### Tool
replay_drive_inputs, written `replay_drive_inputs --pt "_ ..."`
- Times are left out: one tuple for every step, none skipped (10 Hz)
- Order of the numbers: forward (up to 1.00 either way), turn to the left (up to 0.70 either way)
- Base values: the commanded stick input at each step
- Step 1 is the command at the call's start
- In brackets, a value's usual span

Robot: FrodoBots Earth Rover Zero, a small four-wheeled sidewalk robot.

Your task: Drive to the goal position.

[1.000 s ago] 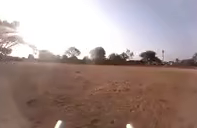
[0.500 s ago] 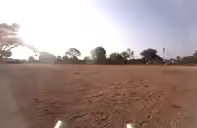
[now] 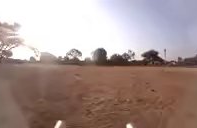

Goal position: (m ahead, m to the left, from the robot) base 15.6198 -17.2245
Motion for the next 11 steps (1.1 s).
replay_drive_inputs --pt "0.7 0.0" --pt "0.7 0.0" --pt "0.7 0.0" --pt "0.7 0.0" --pt "0.7 0.0" --pt "0.7 0.0" --pt "0.7 0.0" --pt "0.7 0.0" --pt "0.7 0.0" --pt "0.7 0.0" --pt "0.7 0.0"
